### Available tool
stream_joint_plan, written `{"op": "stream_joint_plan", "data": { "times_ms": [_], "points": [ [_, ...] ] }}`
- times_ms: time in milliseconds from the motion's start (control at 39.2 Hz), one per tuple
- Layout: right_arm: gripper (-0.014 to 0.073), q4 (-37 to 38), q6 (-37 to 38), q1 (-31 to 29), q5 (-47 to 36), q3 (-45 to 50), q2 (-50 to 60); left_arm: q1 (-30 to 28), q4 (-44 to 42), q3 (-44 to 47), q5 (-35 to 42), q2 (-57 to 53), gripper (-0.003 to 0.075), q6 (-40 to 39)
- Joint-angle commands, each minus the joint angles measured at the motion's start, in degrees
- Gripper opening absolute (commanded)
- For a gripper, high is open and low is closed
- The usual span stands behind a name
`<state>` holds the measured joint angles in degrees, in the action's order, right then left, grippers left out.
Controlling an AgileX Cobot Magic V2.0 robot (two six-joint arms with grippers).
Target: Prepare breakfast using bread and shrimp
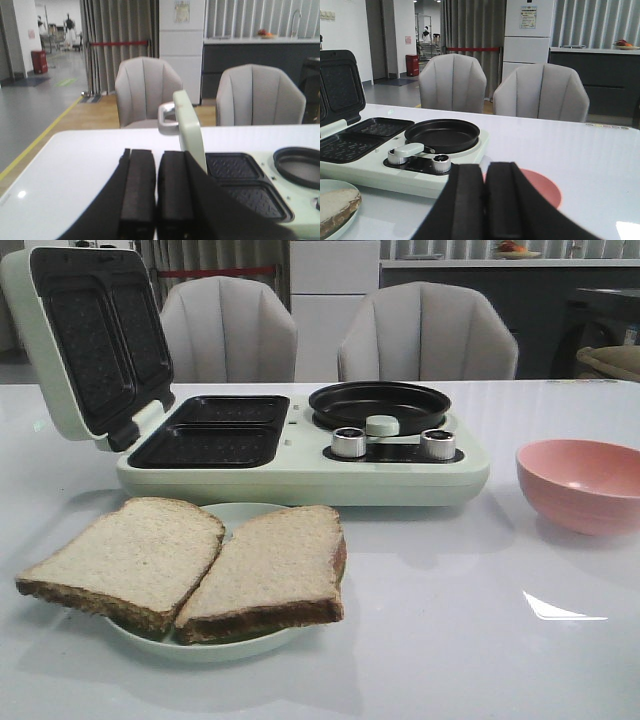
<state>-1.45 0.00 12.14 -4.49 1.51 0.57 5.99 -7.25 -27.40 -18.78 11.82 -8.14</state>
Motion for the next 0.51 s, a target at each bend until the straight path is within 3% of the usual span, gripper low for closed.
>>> {"op": "stream_joint_plan", "data": {
  "times_ms": [0,280,357,484],
  "points": [
    [0.015,0.3,0.0,-0.2,-4.7,-0.9,1.2,0.4,0.7,-1.9,3.6,1.8,0.0114,-0.4],
    [0.015,0.3,0.0,-0.2,-4.7,-0.9,1.2,0.4,-0.3,-1.9,1.3,4.9,0.0141,-0.1],
    [0.015,0.3,0.0,-0.2,-4.7,-0.9,1.2,0.4,-0.7,-1.9,1.1,5.9,0.0207,1.5],
    [0.015,0.3,0.0,-0.2,-4.7,-0.9,1.2,0.4,-0.7,-1.9,1.2,6.7,0.0408,2.9]
  ]
}}
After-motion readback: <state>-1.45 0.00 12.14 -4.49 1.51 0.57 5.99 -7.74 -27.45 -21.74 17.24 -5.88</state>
